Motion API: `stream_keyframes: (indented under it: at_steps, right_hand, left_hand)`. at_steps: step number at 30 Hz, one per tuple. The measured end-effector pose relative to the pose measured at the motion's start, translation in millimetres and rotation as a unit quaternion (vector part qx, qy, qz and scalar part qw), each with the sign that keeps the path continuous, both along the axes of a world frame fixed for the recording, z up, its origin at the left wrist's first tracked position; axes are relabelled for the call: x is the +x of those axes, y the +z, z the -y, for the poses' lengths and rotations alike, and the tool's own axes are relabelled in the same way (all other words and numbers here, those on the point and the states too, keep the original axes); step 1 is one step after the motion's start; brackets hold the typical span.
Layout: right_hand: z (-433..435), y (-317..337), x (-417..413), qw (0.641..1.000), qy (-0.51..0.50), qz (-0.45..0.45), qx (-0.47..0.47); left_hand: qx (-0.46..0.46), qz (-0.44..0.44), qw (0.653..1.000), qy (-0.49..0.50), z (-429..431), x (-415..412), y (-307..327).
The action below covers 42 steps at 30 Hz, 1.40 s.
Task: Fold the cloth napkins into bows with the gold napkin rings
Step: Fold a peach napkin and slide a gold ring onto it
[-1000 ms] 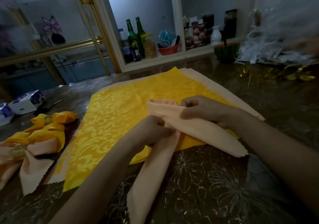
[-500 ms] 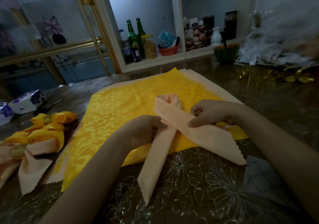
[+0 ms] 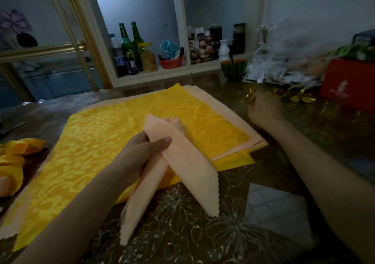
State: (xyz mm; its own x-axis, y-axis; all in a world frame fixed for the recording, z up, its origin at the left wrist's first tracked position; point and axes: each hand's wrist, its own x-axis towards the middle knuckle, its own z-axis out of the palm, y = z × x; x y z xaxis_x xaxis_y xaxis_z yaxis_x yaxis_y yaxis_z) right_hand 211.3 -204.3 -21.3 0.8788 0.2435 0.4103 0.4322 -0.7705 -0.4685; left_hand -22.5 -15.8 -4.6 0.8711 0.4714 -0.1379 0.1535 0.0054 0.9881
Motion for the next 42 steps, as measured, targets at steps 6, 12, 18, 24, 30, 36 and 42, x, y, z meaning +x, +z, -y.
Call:
stream_keyframes:
  at_steps: [6, 12, 18, 24, 30, 36, 42]
  right_hand:
    - [18.1, -14.3, 37.0, 0.978, -0.012, 0.067, -0.197]
    - [0.7, -17.8, 64.7, 0.949, -0.031, 0.035, -0.311]
    - [-0.7, -20.6, 75.6, 0.96, -0.039, 0.004, -0.276]
    - [-4.2, -15.3, 54.0, 0.993, 0.056, 0.104, 0.011]
    - [-16.7, 41.3, -4.8, 0.767, 0.219, -0.335, 0.501]
    - [-17.8, 52.1, -67.3, 0.602, 0.393, -0.517, 0.464]
    - [-16.2, 28.9, -70.9, 0.489, 0.392, -0.584, 0.515]
  left_hand:
    - [-0.003, 0.016, 1.0, -0.009, 1.1, 6.7, -1.5]
    - [0.019, 0.014, 1.0, 0.006, -14.6, 3.7, -1.7]
    - [0.048, -0.009, 0.999, 0.016, -14.4, 7.9, -2.0]
    - [0.221, -0.063, 0.967, 0.108, -13.3, 14.2, -20.3]
    - [0.654, -0.033, 0.742, 0.141, -21.0, 18.5, -45.5]
    - [0.727, 0.04, 0.681, -0.081, -19.1, 17.5, -49.2]
    - [0.628, -0.005, 0.767, -0.133, -12.9, 15.4, -31.5]
